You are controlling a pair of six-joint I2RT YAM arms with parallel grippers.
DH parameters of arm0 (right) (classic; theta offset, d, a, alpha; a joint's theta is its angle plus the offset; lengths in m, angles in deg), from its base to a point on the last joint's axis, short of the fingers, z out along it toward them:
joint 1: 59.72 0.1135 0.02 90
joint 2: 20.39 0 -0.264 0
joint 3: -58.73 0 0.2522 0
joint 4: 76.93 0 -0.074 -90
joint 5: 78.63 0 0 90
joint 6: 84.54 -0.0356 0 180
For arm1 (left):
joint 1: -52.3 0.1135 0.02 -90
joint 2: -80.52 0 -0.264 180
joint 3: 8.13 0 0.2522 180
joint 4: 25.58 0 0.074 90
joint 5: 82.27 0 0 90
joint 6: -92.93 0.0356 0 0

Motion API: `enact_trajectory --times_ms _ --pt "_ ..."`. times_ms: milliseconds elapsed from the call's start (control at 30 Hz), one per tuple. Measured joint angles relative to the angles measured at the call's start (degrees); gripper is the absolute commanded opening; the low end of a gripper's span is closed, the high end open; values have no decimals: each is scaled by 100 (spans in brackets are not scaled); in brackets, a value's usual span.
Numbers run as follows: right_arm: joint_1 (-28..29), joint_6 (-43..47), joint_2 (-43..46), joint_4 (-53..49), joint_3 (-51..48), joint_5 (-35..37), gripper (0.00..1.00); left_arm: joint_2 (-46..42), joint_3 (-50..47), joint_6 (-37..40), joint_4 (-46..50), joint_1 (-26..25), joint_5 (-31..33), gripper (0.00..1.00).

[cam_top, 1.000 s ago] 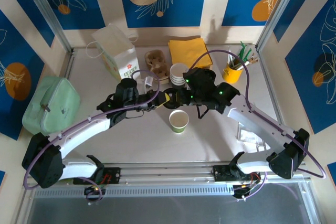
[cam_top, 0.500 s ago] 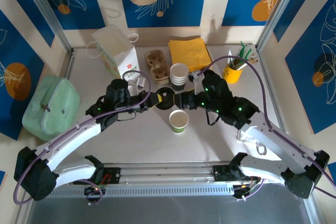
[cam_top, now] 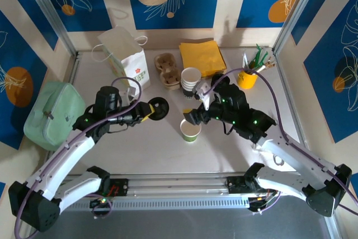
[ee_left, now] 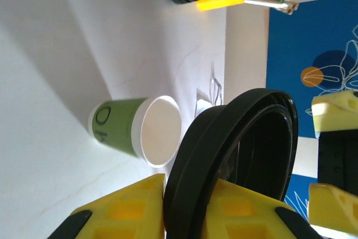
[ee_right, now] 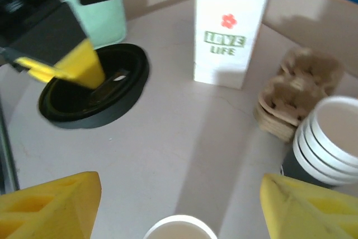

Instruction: Pack the takeout coffee

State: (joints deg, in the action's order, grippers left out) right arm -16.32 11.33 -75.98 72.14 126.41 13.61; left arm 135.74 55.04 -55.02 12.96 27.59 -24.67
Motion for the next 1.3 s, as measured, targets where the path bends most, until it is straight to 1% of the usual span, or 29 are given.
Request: enact_trajectory --times_ms 100,233,400,500,767,1033,1300 --pt "92 848 291 391 -402 -424 73 177 498 219 769 11 -87 20" --pt "319 1869 444 813 -748 -481 66 326 833 400 1447 13 -240 20" --pt "754 2973 164 1198 -761 -57 60 356 850 505 1921 13 -409 21" --pt "925 3362 -66 1309 -758 140 58 363 850 540 1982 13 -525 21" --pt "1213 4028 -275 1458 -758 402 56 391 807 553 1996 13 -693 20" --pt "1335 4201 -289 1641 -758 509 55 466 752 553 1982 13 -787 18" --pt "1403 4395 -400 1637 -758 533 56 498 752 553 1978 13 -807 17"
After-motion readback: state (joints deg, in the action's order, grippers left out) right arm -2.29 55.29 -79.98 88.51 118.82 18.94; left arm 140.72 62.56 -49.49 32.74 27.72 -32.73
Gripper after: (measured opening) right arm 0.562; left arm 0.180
